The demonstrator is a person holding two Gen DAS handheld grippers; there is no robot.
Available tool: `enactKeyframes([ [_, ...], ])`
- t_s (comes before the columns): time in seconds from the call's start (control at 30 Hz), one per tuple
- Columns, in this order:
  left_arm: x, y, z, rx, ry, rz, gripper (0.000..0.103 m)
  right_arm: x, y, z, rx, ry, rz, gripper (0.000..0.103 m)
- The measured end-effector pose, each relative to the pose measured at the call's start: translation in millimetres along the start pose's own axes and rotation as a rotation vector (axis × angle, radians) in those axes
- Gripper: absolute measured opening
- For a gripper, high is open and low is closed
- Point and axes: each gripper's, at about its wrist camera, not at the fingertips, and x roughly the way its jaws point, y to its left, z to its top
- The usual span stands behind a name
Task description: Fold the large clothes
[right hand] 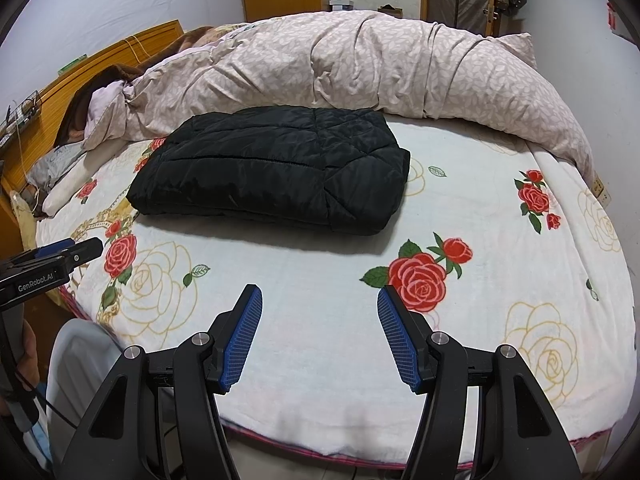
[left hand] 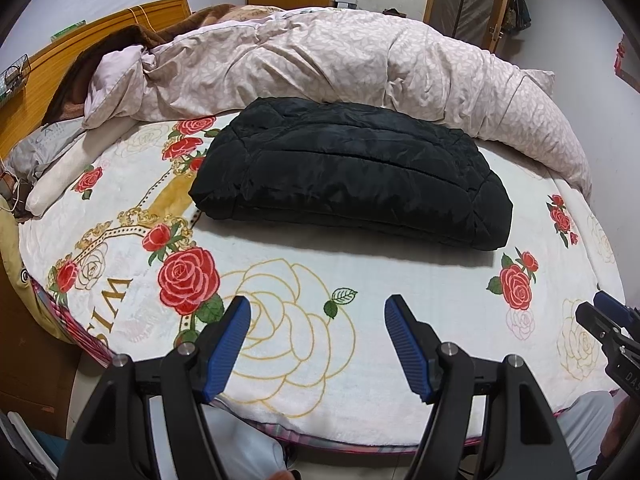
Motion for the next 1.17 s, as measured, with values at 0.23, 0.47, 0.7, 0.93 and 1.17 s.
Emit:
enactKeyframes([
  [0.23, -2.1, 1.4, -1.7, 0.003, -0.005, 0.020, 0.072, 0.1, 1.3, 0.1, 0.000, 0.001, -0.002, 0.061],
  [0.47, -2.1, 1.6, -1.7, 0.003, -0.005, 0.026, 0.072, 1.3, 2.2, -1.0, -0.003, 0.004, 0.000, 0.061],
  [0.7, 1.1, -0.4, -2.3, -0.006, 0.002, 0.019, 0.072, 2.2, 2.1, -2.6, -0.005, 0.006, 0.001, 0.061],
  [0.93, 2.9, -0.3, -4.1, -0.018, 0.008, 0.024, 0.072, 2.0, 2.7, -2.4, -0.003, 0.003, -0.001, 0.061],
  [1.17, 0.5, -3.3, -4.1, -0.008, -0.004, 0.022, 0.072, 1.3, 1.3, -2.2, -0.006, 0.004, 0.001, 0.061],
])
